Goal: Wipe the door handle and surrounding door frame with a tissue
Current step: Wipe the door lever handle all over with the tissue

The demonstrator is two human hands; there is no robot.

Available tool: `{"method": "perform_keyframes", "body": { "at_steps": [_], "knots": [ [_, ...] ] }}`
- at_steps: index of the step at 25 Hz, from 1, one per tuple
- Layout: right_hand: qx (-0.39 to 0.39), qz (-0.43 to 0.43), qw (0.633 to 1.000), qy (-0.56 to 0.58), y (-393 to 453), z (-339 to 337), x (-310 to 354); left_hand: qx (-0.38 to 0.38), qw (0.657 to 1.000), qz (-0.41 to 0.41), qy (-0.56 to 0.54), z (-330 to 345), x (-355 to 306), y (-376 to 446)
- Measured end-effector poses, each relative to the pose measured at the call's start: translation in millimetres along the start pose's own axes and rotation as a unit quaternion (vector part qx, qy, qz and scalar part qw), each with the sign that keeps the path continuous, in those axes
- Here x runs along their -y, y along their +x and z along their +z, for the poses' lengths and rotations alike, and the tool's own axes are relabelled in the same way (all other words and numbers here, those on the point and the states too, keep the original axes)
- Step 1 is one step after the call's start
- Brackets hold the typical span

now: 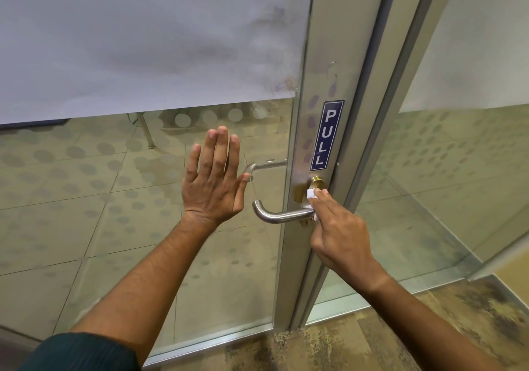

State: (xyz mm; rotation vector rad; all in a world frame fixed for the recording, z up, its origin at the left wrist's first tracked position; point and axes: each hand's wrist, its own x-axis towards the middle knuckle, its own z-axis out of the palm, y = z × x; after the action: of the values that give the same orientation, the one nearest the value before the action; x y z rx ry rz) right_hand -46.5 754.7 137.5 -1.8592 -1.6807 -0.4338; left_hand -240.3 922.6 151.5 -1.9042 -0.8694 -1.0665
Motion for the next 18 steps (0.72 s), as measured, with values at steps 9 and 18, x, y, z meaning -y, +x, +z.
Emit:
{"method": "perform_keyframes", "body": {
  "at_steps": [9,18],
  "knots": [
    [-0.020,0.168,0.985,0.021,31,-1,10,0.006,1.000,0.003,-0.011,-3,0,2],
    [-0.104,0.470,0.749,0.455,35,9,4,0.006,1.000,0.004,-0.004,-2,0,1]
  ]
}}
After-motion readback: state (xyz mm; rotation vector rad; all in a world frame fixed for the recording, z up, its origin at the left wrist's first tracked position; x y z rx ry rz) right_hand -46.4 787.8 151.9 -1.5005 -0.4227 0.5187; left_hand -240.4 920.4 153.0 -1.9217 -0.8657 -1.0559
